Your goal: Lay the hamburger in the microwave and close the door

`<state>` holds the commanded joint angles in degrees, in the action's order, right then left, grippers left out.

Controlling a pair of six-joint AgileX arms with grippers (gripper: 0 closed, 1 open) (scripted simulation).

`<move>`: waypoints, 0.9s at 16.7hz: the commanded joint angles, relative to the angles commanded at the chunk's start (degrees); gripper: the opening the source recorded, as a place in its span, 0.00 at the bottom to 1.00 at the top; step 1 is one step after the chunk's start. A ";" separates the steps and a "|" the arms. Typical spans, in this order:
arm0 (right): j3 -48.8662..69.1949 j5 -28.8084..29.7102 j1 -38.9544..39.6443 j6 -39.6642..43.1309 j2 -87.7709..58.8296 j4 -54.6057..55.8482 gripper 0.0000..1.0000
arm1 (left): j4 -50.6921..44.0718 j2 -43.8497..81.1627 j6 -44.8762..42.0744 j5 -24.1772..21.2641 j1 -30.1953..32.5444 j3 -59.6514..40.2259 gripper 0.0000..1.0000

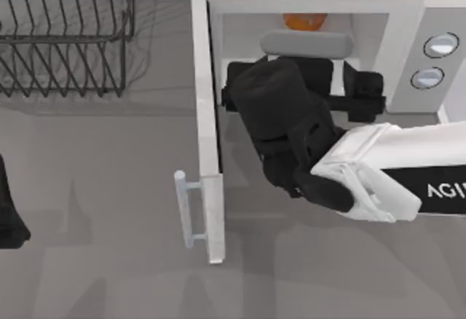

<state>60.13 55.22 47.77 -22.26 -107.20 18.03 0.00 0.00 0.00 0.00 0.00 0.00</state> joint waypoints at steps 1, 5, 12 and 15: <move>0.02 0.00 0.00 0.00 0.04 -0.04 1.00 | 0.00 0.00 0.00 0.00 0.00 0.00 1.00; -0.39 -0.34 -0.24 0.13 0.29 0.09 1.00 | 0.00 0.00 0.00 0.00 0.00 0.00 1.00; -11.47 -11.05 -9.18 4.31 19.07 -2.97 1.00 | 0.00 0.00 0.00 0.00 0.00 0.00 1.00; -20.35 -18.66 -15.90 7.56 35.63 -6.04 1.00 | 0.00 0.00 0.00 0.00 0.00 0.00 1.00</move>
<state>39.78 36.55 31.87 -14.70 -71.56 11.99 0.00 0.00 0.00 0.00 0.00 0.00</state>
